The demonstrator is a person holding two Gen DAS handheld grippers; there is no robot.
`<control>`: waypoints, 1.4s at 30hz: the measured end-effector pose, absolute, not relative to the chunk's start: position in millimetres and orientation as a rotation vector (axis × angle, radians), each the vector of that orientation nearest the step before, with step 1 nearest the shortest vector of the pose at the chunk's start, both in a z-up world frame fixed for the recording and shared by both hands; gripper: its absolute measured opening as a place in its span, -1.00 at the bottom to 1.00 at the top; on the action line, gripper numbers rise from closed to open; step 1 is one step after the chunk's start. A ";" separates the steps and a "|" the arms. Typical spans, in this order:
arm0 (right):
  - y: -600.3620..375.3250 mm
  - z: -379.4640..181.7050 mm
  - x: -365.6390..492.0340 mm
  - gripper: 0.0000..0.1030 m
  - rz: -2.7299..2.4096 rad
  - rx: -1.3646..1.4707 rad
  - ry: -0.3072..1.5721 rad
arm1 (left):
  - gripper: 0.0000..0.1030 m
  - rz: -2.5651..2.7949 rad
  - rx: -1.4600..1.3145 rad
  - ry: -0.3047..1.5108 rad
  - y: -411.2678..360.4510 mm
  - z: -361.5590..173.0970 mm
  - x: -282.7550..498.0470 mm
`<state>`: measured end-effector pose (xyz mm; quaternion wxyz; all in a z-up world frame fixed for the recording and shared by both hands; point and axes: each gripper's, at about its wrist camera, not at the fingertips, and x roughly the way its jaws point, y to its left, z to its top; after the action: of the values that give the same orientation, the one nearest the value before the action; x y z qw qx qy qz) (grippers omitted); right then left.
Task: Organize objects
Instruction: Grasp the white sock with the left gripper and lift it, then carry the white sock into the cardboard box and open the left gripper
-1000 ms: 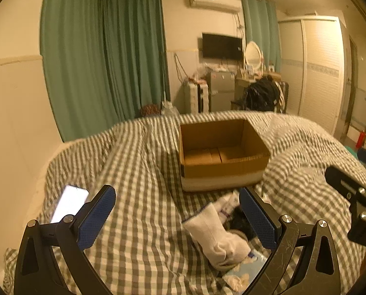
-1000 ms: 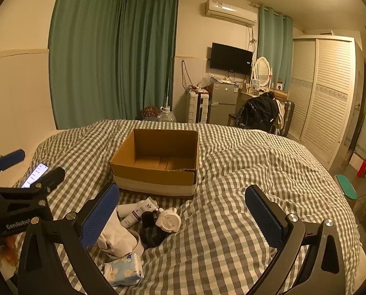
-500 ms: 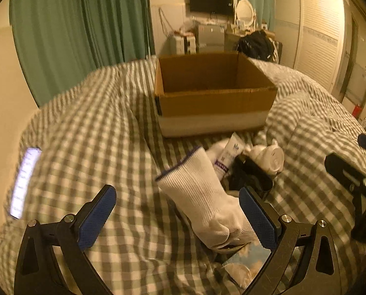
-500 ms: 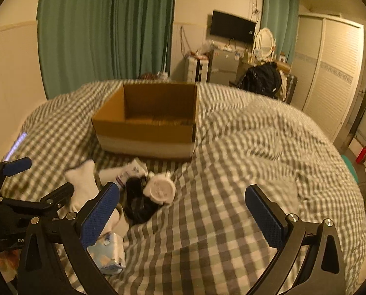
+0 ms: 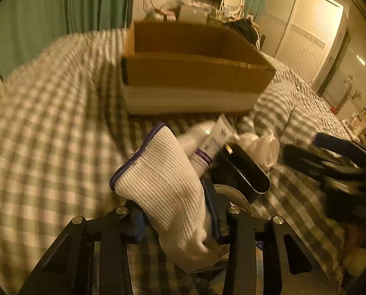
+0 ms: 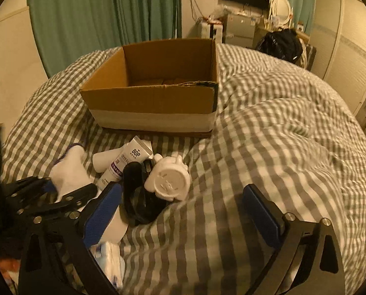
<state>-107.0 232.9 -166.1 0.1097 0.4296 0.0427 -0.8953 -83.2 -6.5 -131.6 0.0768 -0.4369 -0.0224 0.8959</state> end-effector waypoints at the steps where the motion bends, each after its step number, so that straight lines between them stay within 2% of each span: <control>1: 229.1 -168.4 -113.9 0.80 -2.620 1.280 0.136 | -0.22 2.717 -1.272 -0.023 -7.7 -123.4 -78.8; 3: 222.1 -172.2 -123.2 0.72 -2.604 1.304 0.164 | -0.22 2.789 -1.186 0.027 -11.3 -105.6 -73.4; 8: 202.9 -196.4 -151.7 0.25 -2.542 1.426 0.231 | -0.22 2.871 -1.090 0.053 -25.2 -82.9 -72.4; 10: 202.0 -203.7 -157.5 0.24 -2.533 1.462 0.225 | -0.22 2.882 -1.104 0.054 -29.3 -84.7 -74.8; 14: 198.6 -207.7 -156.8 0.06 -2.520 1.466 0.234 | -0.22 2.876 -1.149 0.020 -35.7 -86.6 -75.5; 19: 196.3 -199.5 -146.3 0.02 -2.534 1.409 0.257 | -0.22 2.898 -1.124 0.011 -41.2 -72.2 -60.4; 25: 193.8 -148.3 -107.2 0.00 -2.678 1.175 0.386 | -0.22 2.935 -1.077 0.031 -43.4 -50.9 -40.3; 33: 203.3 -79.7 -71.0 -0.02 -2.704 0.980 0.323 | -0.22 2.967 -0.938 0.035 -40.1 -10.9 -36.3; 34: 203.1 -70.8 -69.8 -0.07 -2.705 0.954 0.320 | -0.22 2.961 -0.927 0.036 -39.5 -6.1 -40.2; 35: 203.4 -61.5 -68.3 -0.27 -2.711 0.927 0.326 | -0.22 2.952 -0.919 0.032 -39.7 -1.0 -45.3; 36: 202.6 -52.6 -68.6 -0.33 -2.718 0.898 0.337 | -0.22 2.940 -0.914 0.023 -38.1 3.8 -53.9; 37: 202.2 -46.3 -71.4 -0.64 -2.718 0.882 0.344 | -0.22 2.934 -0.908 0.022 -37.8 9.1 -61.0; 38: 202.1 -39.9 -73.0 -0.72 -2.717 0.868 0.351 | -0.22 2.934 -0.899 0.031 -36.9 13.3 -66.9; 39: 202.0 -33.9 -76.1 -0.72 -2.721 0.854 0.360 | -0.22 2.940 -0.884 0.052 -34.0 17.8 -74.6; 41: 199.6 -28.7 -88.3 -0.92 -2.711 0.861 0.379 | -0.22 2.940 -0.878 0.080 -29.1 20.3 -86.9; 42: 198.4 -29.4 -93.8 -0.92 -2.697 0.869 0.377 | -0.22 2.926 -0.889 0.073 -27.5 19.3 -94.9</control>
<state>-93.8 198.4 -29.4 0.1409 0.3010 0.1305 -0.9341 -94.9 -27.5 19.3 0.0411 -0.2905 0.0238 0.9557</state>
